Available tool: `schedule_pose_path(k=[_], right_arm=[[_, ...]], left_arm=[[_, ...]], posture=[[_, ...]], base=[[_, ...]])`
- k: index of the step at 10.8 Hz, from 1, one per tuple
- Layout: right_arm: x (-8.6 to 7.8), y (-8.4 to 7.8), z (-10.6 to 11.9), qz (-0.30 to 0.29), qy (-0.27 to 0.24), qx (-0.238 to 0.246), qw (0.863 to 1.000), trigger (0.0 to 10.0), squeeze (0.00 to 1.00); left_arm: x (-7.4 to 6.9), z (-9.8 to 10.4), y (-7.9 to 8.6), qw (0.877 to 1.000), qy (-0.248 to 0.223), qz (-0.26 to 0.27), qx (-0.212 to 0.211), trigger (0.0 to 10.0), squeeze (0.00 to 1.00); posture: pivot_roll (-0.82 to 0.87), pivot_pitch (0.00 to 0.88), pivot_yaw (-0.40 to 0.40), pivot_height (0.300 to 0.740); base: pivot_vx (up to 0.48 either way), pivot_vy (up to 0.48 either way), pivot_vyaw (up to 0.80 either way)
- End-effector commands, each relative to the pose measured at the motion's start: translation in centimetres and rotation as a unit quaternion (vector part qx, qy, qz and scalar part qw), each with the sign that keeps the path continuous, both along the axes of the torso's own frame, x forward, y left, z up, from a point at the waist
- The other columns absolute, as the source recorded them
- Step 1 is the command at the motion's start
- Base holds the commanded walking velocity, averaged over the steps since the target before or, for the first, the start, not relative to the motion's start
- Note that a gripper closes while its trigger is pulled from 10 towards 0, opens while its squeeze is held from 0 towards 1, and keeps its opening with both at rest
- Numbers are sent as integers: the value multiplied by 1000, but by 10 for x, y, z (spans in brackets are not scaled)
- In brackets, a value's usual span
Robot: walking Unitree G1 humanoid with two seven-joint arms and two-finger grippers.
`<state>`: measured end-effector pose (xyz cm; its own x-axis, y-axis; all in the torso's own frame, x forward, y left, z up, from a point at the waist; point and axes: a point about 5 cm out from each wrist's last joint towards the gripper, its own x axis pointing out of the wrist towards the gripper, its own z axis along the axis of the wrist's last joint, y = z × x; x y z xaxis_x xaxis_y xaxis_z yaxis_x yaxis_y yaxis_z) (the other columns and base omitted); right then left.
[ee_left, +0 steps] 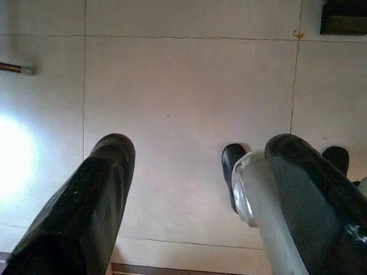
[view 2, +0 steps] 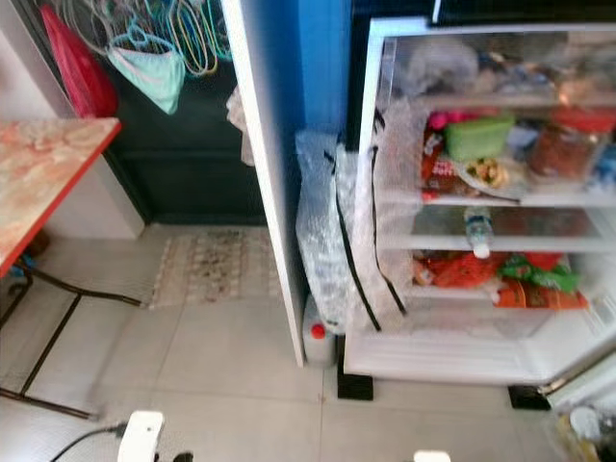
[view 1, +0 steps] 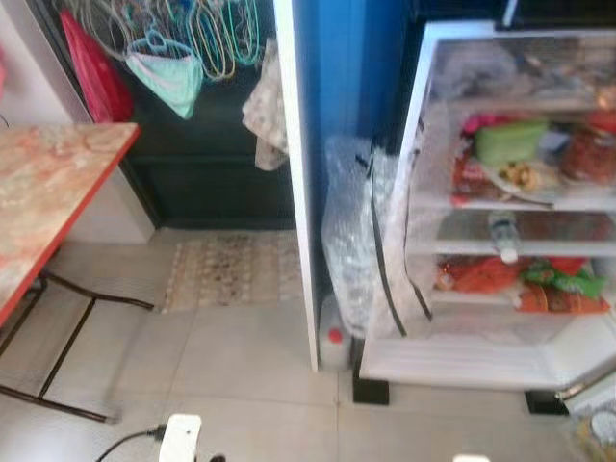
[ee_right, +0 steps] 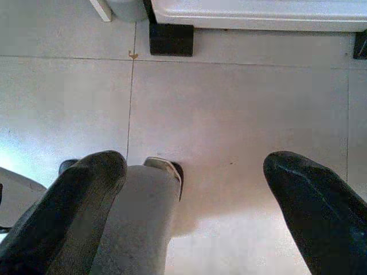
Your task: Restocking fridge
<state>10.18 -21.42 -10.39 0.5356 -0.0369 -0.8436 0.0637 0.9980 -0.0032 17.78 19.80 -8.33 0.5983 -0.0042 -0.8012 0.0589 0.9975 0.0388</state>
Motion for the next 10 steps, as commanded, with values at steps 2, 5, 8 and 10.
schedule_pose_path(k=[2, 5, 8, 10], right_arm=[[-16, 3, -5, 1, 31, 8, 999, 10000, 0], [-13, 1, -4, 1, 25, 5, 1000, 10000, 0], [-13, -7, -3, 1, 30, -13, 999, 10000, 0], [-16, -7, -4, -2, 35, -17, 999, 10000, 0]], left_arm=[[-6, -3, 3, 1000, 16, -1, 3, 10000, 0], [-6, -3, -1, 1000, 19, 4, 0, 10000, 0], [-8, -6, -10, 1000, 20, 22, -11, 10000, 0], [-12, -8, -12, 999, 28, 22, -12, 10000, 0]], posture=[[-4, 0, 59, 740], [-25, 0, 32, 740], [-32, 0, -2, 740], [-27, 0, -3, 740]], base=[[0, 0, 0], [0, 0, 0], [0, 0, 0], [0, 0, 0]])
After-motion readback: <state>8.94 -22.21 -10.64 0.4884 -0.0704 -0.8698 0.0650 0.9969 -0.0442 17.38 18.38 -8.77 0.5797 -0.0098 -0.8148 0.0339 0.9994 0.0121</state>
